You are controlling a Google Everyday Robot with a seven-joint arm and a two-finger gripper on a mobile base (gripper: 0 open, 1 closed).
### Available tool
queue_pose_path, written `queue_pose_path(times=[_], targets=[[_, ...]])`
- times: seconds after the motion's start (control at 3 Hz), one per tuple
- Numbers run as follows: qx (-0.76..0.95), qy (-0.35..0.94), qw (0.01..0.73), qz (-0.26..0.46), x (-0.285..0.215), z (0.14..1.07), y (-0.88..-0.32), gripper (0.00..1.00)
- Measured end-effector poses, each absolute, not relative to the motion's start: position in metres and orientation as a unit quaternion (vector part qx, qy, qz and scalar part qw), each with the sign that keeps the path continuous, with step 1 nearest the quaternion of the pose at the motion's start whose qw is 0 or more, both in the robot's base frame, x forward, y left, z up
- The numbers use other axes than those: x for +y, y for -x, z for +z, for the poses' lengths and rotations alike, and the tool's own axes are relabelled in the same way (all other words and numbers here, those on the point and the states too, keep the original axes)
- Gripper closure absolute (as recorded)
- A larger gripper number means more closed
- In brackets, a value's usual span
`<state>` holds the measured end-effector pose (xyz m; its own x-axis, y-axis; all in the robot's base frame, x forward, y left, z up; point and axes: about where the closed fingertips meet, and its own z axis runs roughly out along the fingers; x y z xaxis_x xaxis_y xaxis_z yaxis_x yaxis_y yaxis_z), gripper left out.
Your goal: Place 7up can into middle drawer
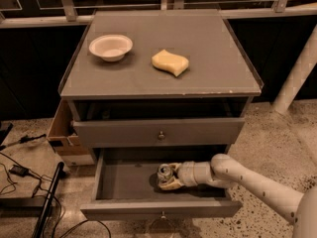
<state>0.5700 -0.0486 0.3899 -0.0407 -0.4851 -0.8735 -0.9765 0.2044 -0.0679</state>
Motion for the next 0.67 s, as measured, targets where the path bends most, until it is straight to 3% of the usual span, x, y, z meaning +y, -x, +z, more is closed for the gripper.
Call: queue_pose_path(times=[0.33, 0.67], targets=[[0.657, 0.556, 0.413, 0.298, -0.0485, 0.3898, -0.57, 0.79], [0.657, 0.556, 0.413, 0.298, -0.0485, 0.3898, -0.57, 0.48]])
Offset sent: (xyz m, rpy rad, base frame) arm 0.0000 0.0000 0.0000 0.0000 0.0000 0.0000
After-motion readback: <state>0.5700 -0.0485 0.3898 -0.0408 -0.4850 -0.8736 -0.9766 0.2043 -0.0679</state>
